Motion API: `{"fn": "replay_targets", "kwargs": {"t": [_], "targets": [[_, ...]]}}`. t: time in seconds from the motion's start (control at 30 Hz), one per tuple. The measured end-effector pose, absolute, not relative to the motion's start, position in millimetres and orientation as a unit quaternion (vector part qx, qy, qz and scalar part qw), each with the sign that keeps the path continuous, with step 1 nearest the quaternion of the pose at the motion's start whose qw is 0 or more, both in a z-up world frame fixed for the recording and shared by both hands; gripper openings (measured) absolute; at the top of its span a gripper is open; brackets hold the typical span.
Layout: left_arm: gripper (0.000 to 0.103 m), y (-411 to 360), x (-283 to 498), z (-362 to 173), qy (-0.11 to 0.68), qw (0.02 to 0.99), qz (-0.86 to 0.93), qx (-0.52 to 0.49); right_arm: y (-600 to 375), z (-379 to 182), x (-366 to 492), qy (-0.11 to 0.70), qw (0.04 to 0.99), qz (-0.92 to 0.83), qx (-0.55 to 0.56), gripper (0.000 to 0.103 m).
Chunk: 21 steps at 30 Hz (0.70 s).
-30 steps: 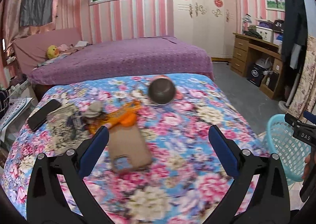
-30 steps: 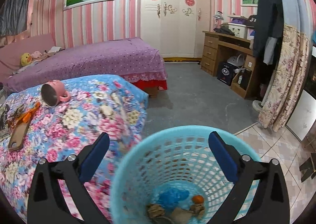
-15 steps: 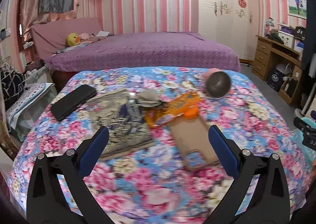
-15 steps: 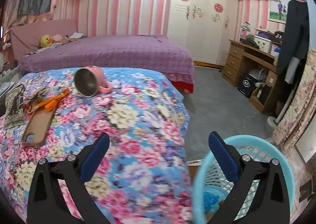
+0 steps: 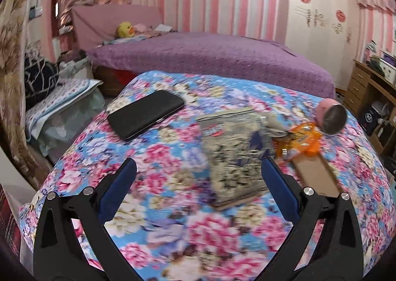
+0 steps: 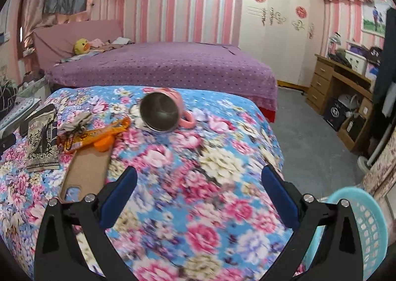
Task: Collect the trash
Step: 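Grasp the printed snack packet with the left gripper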
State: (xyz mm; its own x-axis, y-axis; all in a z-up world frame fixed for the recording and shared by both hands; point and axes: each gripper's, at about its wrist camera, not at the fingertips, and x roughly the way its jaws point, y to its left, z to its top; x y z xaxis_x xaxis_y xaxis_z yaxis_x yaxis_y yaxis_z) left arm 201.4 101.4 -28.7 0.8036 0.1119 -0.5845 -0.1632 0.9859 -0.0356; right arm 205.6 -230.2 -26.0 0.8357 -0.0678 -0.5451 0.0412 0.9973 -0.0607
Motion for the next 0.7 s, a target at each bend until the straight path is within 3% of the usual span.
{"fn": "replay_targets", "kwargs": {"t": [0.23, 0.5, 0.6, 0.7], "targets": [[0.097, 123, 216, -48, 0.337, 0.937, 0.07, -0.054, -204, -38, 211, 0.294, 0.953, -0.017, -0.072, 0.098], [0.096, 109, 237, -65, 0.367, 0.927, 0.052, -0.064, -218, -48, 213, 0.307, 0.95, -0.015, -0.047, 0.098], [0.092, 99, 243, -66, 0.369, 0.927, 0.043, -0.055, -224, -51, 214, 0.311, 0.95, -0.013, -0.031, 0.098], [0.078, 89, 248, -69, 0.38, 0.924, 0.023, -0.049, -223, -54, 213, 0.313, 0.949, -0.014, -0.034, 0.098]]}}
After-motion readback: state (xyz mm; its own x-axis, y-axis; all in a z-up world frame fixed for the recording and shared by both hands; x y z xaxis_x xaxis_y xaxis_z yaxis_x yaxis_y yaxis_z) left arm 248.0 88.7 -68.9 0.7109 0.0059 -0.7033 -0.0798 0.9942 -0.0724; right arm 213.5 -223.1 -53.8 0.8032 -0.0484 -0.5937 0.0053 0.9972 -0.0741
